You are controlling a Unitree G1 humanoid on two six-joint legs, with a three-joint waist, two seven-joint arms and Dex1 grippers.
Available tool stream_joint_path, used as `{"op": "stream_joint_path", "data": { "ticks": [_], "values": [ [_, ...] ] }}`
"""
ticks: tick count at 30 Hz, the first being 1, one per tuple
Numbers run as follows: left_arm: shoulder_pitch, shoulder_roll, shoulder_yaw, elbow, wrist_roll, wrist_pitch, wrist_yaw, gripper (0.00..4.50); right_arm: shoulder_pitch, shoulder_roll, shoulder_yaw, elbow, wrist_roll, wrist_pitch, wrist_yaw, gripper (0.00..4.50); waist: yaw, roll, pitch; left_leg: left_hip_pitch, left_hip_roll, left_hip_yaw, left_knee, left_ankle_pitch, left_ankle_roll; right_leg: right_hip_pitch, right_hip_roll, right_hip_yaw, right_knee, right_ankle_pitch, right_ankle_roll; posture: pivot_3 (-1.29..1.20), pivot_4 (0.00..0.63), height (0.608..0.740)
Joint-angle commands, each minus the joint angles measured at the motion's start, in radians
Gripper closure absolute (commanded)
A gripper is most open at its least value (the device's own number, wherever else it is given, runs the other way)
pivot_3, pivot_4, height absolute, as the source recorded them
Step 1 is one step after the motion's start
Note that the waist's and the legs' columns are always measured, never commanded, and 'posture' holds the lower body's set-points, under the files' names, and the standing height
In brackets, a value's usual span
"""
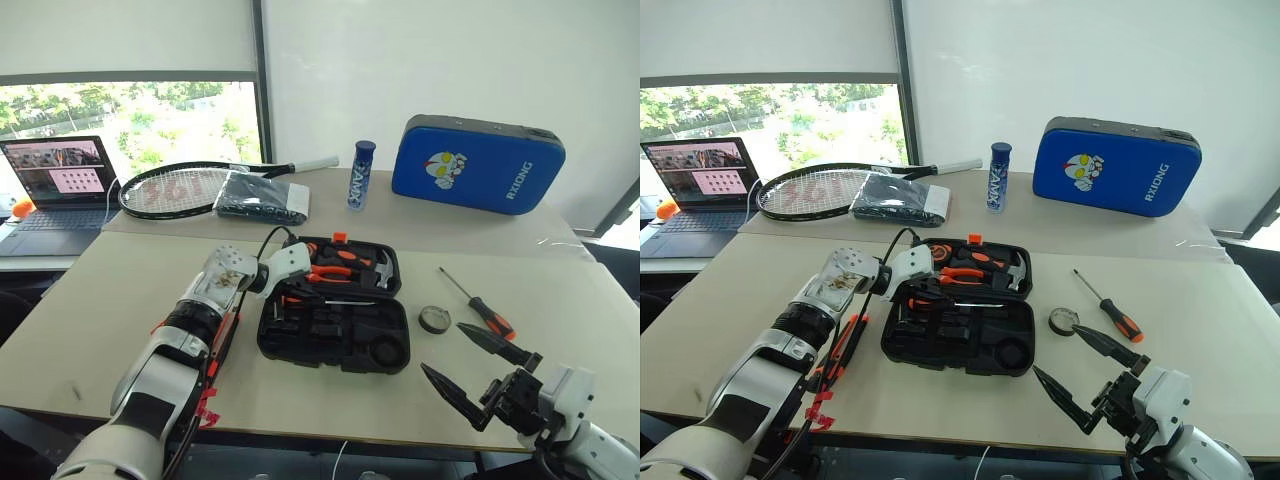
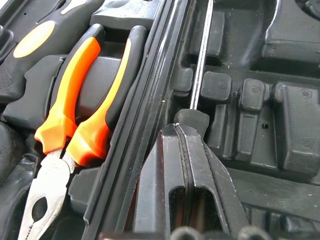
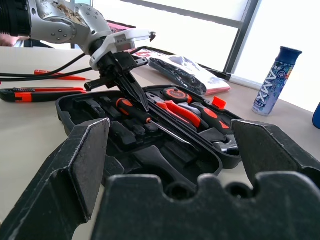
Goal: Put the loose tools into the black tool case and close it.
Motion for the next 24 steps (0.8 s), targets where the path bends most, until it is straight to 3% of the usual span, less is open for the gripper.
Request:
{"op": "stream_joint_path", "data": {
  "ticks": [1,8,12,15,18,24],
  "values": [
    [0.038,-0.014,-0.049,-0.031,0.035,0.008,-0.016,4.48,-0.003,-0.002,-0.009,-0.034,0.001,-0.009,-0.013,0.0,0.002,0.0,0.0,0.0,0.0,0.0,0.0,0.0,0.0,0.0,0.0,0.0,0.0,0.0,0.0,0.0,0.15,0.74],
    [0.067,-0.023,-0.086,-0.047,0.093,0.013,0.044,4.48,-0.006,0.007,-0.003,-0.022,-0.012,-0.019,-0.021,0.0,0.003,0.003,-0.003,0.001,0.0,0.0,0.0,0.0,0.0,0.002,0.0,0.0,-0.001,0.0,0.001,0.0,0.15,0.74],
    [0.083,-0.021,-0.021,-0.091,0.032,0.001,0.054,4.48,0.005,0.005,-0.029,-0.019,0.004,-0.016,-0.027,0.0,0.004,0.005,-0.003,0.005,0.0,0.0,0.0,0.0,0.0,0.006,0.0,0.0,-0.001,-0.002,0.004,0.0,0.15,0.74],
    [0.113,0.016,0.091,-0.159,-0.099,-0.014,-0.007,4.48,0.047,-0.011,-0.101,-0.017,0.058,-0.002,-0.015,0.0,0.003,0.005,-0.003,0.005,0.0,0.0,0.0,0.0,0.0,0.006,0.0,0.0,-0.001,-0.003,0.004,0.0,0.15,0.74],
    [0.189,0.09,0.214,-0.267,-0.264,-0.018,-0.131,3.78,0.126,-0.021,-0.188,0.025,0.086,-0.02,0.023,0.0,-0.002,0.005,-0.003,0.0,0.0,0.0,-0.001,0.0,0.0,0.0,0.0,0.0,0.0,0.0,0.0,0.0,0.15,0.74],
    [0.397,0.261,0.377,-0.371,-0.427,-0.032,-0.267,1.58,0.247,0.015,-0.319,0.135,0.097,-0.073,0.062,0.0,-0.012,0.007,-0.004,0.002,0.002,0.001,-0.002,-0.001,0.001,0.0,0.0,0.001,0.0,0.0,-0.001,0.0,0.15,0.74]
  ]
}}
